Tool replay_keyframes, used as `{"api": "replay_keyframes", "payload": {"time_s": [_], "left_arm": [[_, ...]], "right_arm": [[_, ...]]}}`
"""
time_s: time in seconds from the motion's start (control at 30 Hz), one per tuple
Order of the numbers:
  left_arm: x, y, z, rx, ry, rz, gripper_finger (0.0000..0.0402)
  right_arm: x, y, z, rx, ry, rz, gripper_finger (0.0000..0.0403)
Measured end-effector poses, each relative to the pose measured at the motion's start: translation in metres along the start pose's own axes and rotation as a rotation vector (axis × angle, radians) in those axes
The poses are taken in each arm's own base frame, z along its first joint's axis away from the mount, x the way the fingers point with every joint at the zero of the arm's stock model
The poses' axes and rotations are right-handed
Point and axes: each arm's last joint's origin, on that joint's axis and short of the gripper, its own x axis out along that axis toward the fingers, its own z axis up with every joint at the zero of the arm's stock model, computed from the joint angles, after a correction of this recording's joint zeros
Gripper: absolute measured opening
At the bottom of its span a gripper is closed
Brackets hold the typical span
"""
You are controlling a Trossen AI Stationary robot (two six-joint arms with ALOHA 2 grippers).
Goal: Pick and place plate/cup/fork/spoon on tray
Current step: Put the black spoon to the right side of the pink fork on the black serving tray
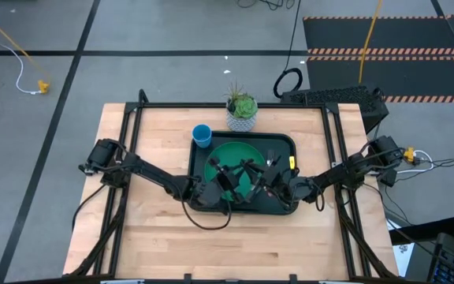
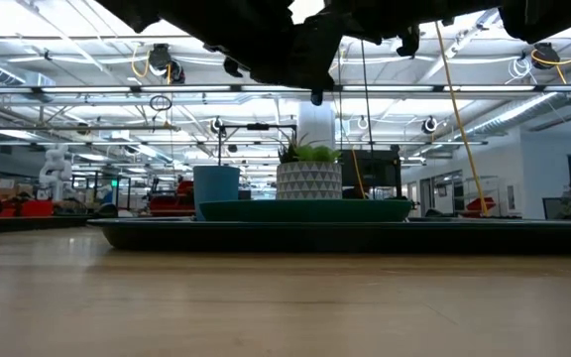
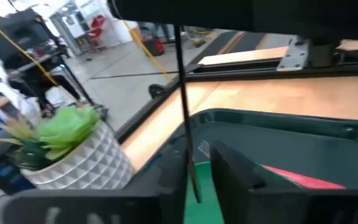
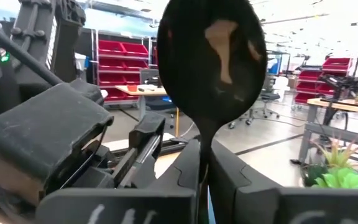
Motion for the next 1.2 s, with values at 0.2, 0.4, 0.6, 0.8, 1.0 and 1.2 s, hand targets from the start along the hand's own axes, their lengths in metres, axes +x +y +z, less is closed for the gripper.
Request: {"api": "replay_keyframes", "payload": {"time_s": [0.2,0.4,0.6,0.8,1.0,1.2], "left_arm": [[0.0,-0.001,0.0,-0.024,-0.003,-0.031,0.0158],[-0.016,0.008,0.017,-0.016,-0.01,-0.06,0.022],[-0.05,0.04,0.045,-0.055,0.039,-0.106,0.0228],[-0.082,0.068,0.055,-0.102,0.126,-0.151,0.0204],[-0.099,0.077,0.055,-0.103,0.169,-0.17,0.0182],[-0.105,0.074,0.055,-0.096,0.166,-0.193,0.0177]], "right_arm": [[-0.003,-0.006,0.009,-0.042,0.02,-0.044,0.0003],[-0.01,-0.019,0.025,-0.05,0.092,-0.072,0.0002],[-0.023,-0.042,0.037,0.081,0.19,-0.097,0.0002],[-0.037,-0.063,0.032,0.301,0.318,-0.163,0.0002],[-0.041,-0.076,0.016,0.505,0.562,-0.135,0.0002],[-0.049,-0.092,-0.003,0.626,0.867,-0.231,0.0002]]}}
